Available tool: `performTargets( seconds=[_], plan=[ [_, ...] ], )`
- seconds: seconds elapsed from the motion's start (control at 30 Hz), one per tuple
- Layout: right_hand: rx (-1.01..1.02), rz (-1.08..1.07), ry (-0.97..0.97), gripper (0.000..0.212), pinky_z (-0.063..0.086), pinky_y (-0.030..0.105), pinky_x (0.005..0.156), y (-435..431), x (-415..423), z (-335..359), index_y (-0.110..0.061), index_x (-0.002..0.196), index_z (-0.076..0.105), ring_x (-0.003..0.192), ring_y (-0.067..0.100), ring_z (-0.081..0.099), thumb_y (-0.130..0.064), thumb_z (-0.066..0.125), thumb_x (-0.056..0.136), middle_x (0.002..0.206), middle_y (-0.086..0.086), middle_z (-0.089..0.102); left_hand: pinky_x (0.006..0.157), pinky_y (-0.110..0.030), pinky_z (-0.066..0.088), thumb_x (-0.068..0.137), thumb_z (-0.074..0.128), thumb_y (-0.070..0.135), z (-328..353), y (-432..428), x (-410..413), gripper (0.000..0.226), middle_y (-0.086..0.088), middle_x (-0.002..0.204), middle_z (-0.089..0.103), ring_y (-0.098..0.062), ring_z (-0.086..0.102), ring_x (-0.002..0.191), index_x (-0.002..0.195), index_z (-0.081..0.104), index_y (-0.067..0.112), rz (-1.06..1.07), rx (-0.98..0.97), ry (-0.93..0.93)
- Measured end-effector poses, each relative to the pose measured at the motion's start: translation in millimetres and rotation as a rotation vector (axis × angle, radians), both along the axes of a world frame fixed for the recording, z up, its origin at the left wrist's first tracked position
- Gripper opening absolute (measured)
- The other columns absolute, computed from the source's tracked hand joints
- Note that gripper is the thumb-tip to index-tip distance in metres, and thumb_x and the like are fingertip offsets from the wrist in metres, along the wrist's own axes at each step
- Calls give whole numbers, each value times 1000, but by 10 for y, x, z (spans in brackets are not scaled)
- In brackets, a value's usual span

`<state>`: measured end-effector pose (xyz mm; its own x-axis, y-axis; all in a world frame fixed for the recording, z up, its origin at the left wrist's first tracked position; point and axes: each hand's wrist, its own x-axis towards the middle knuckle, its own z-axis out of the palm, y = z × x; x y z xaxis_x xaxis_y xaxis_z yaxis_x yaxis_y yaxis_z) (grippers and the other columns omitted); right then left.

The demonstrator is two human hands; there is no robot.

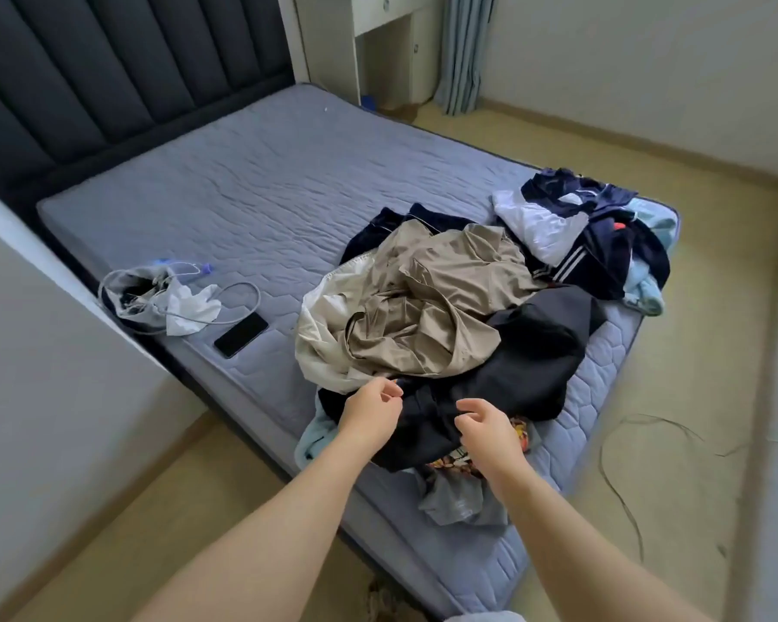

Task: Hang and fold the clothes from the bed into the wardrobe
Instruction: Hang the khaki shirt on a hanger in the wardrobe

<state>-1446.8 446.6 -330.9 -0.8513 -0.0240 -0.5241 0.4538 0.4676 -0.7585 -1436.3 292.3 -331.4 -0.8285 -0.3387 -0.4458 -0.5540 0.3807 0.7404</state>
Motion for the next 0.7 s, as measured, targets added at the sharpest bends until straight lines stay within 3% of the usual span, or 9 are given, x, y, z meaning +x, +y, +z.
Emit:
performTargets(
  seconds=[0.13,0.37,0.47,0.7],
  plan=[
    [3,-13,-49,39,41,21,55,100,-366,-143,-19,124,54,80,12,58,-10,41,88,100,-1,63,70,-28,49,91,47,20,-172,52,-377,17,5,90,59,-19,63,86,80,52,32,-56,-16,-71],
    [51,128,-105,40,42,16,58,392,-1170,-430,-19,124,54,73,5,54,-11,42,87,87,-9,58,83,-32,48,90,46,21,-515,346,-1038,15,2,100,61,-20,58,93,83,53,32,-19,-103,-181],
    [69,212,-159,38,42,19,55,539,-1453,-594,-20,123,54,70,3,52,-12,42,88,79,-15,54,78,-29,44,90,46,19,-696,539,-1244,16,-1,109,60,-21,55,98,100,58,22,15,-162,-241],
    [79,338,-264,37,34,13,53,852,-1955,-977,-21,126,52,69,-4,45,-14,41,91,85,-13,51,103,-44,36,91,50,22,-1158,821,-1664,50,-2,145,33,-26,34,130,139,36,20,-27,-292,-380]
  ],
)
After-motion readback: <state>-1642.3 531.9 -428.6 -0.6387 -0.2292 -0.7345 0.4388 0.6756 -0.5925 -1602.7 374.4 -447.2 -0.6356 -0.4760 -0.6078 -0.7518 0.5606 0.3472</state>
